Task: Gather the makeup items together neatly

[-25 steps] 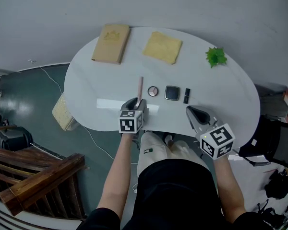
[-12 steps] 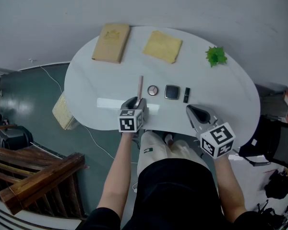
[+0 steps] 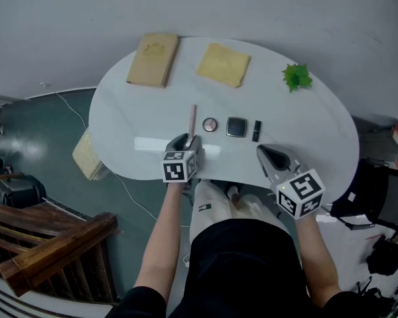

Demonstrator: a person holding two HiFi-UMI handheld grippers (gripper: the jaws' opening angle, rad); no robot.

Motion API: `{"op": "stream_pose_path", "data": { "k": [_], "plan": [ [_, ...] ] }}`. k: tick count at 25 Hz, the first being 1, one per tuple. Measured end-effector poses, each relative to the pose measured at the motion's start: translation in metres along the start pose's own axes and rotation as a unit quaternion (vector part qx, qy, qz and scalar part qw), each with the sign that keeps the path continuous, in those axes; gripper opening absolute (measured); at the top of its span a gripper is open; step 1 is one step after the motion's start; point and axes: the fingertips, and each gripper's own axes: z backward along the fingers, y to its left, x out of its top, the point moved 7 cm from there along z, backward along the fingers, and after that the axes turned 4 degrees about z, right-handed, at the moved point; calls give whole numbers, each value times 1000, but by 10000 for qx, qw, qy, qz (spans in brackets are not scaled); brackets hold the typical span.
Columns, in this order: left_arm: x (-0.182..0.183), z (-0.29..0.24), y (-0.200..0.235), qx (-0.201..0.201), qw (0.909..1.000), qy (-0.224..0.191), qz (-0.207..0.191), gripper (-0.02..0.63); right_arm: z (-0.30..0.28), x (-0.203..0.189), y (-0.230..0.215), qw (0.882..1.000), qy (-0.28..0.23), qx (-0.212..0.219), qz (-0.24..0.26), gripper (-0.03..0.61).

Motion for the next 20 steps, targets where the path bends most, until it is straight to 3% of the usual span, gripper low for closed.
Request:
{"op": "stream_pose_path", "data": {
  "k": [12, 20],
  "plan": [
    [0, 26, 0, 64, 9998, -148, -104, 146, 5, 6, 6, 9994, -335, 115, 29, 10],
    [28, 66, -15, -252, 9968, -504, -571, 146, 6, 21, 16, 9977, -651, -179, 49, 9]
  ]
}}
